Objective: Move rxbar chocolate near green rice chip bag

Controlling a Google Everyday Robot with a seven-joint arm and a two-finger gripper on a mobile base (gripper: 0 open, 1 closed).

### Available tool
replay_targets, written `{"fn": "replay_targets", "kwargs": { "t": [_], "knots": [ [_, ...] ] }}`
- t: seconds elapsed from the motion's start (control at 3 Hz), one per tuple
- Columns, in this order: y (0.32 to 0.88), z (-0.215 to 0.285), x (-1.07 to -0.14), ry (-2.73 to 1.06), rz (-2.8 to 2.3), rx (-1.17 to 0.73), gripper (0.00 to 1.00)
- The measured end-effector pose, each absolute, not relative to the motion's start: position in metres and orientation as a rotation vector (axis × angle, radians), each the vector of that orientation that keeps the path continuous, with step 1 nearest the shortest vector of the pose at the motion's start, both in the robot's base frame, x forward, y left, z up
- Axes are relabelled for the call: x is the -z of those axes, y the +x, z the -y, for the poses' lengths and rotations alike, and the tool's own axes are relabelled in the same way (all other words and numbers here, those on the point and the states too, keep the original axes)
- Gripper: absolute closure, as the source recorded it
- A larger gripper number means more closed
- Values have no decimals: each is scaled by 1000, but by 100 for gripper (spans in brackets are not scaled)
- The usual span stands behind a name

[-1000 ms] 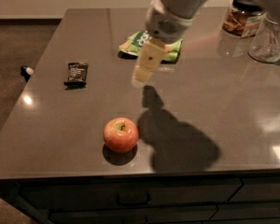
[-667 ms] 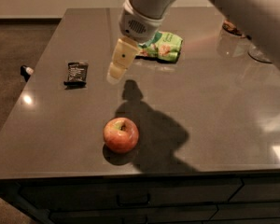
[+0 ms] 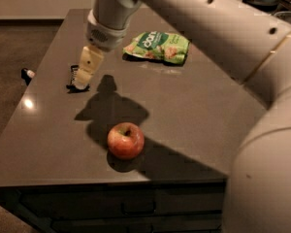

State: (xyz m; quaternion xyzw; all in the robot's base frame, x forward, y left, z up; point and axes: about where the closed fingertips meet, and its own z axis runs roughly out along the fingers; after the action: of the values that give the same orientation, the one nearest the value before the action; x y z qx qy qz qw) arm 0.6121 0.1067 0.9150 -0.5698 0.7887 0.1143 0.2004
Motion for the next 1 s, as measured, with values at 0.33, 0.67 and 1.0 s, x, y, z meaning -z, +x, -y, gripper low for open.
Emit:
{"fn": "replay_targets", "kwargs": {
  "t": [0.33,0.67,1.0],
  "knots": [
    [627,-137,-896,-1561,-2220,-344,0],
    [637,-159,-878,-1525,-2229,-356,0],
    [641,-170,-863,-1504,-2227,-362,0]
  ]
}}
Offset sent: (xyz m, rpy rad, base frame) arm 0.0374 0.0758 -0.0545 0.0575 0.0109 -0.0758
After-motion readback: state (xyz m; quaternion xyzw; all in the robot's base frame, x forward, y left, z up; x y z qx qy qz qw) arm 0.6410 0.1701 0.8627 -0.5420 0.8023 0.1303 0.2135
